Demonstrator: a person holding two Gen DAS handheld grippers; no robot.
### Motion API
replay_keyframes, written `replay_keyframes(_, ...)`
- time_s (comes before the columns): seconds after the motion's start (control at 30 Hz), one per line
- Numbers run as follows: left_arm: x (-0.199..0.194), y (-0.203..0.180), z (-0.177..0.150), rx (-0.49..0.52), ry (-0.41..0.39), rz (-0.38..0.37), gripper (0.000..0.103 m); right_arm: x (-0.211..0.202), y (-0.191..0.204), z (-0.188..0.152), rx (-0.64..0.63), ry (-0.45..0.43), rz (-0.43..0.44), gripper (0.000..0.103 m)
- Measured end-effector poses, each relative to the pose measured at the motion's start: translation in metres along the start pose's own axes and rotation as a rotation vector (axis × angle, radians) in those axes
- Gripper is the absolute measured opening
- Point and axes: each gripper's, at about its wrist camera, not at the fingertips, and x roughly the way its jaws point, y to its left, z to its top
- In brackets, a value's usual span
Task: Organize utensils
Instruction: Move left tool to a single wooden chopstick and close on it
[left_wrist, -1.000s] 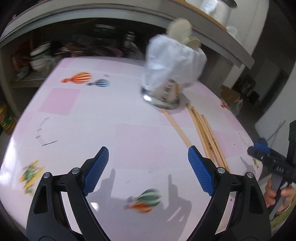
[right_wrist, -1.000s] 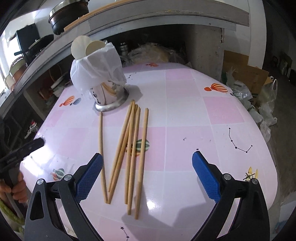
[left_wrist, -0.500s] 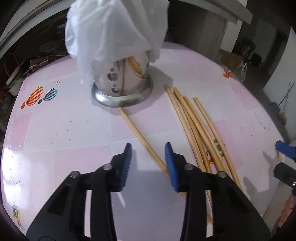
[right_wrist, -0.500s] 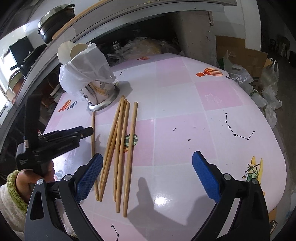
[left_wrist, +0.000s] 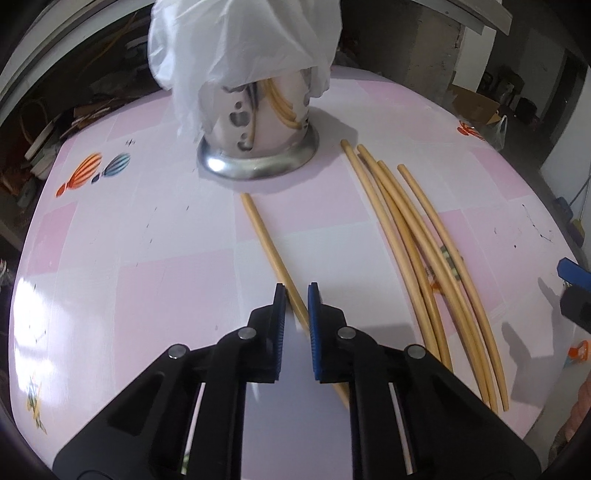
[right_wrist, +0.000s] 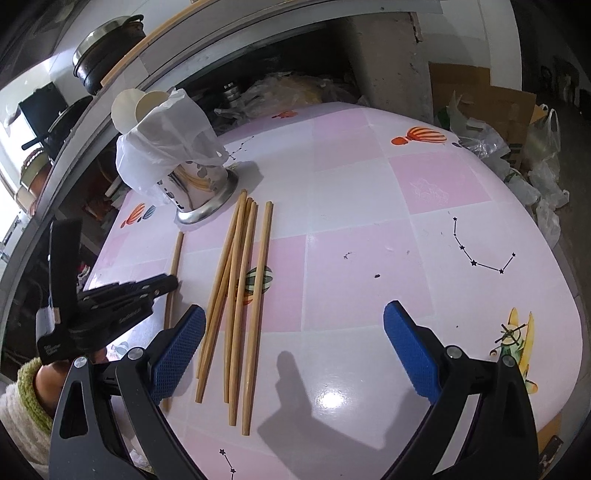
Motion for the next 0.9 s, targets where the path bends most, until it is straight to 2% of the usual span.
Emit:
replay_keyframes(0.27,-0.019,0.012,-0.032,-0.046,0.048,-0.012,0.009,0.0,-0.002,-0.002,0.008,0.005,0.018,0.094)
replay_keyframes(0.37,-0.022,0.016,-0.038,-0.05,0.056,-0.044,0.009,0.001,0.001,-0.003,0.003,0.008,0.025,0.094)
replay_keyframes(0.4,-0.022,0.019,-0.037,-0.058,0.058,-0.06,0.01,0.002,0.002,-0.003,0.0,0.009,0.026,0.094)
replay_keyframes(0.47,-0.021,0.025,-0.032,-0.088,0.056,-0.083,0.018,0.002,0.004,-0.003,-0.005,0.011,0.03,0.094)
replay_keyframes(0.53,-0.02,0.028,-0.023,-0.096,0.051,-0.109,0.035,0.002,0.005,-0.004,-0.011,0.011,0.03,0.094)
replay_keyframes(0.63,-0.013,0.025,-0.008,-0.06,0.051,-0.087,0.036,0.002,0.006,-0.004,-0.01,0.012,0.029,0.094)
replay_keyframes(0.77,0.0,0.026,0.01,-0.059,0.066,-0.061,0.036,0.0,0.006,-0.003,-0.005,0.009,0.029,0.094)
replay_keyframes(0.9,0.01,0.025,0.022,-0.031,0.084,-0.007,0.035,0.001,0.006,-0.004,-0.005,0.009,0.031,0.094)
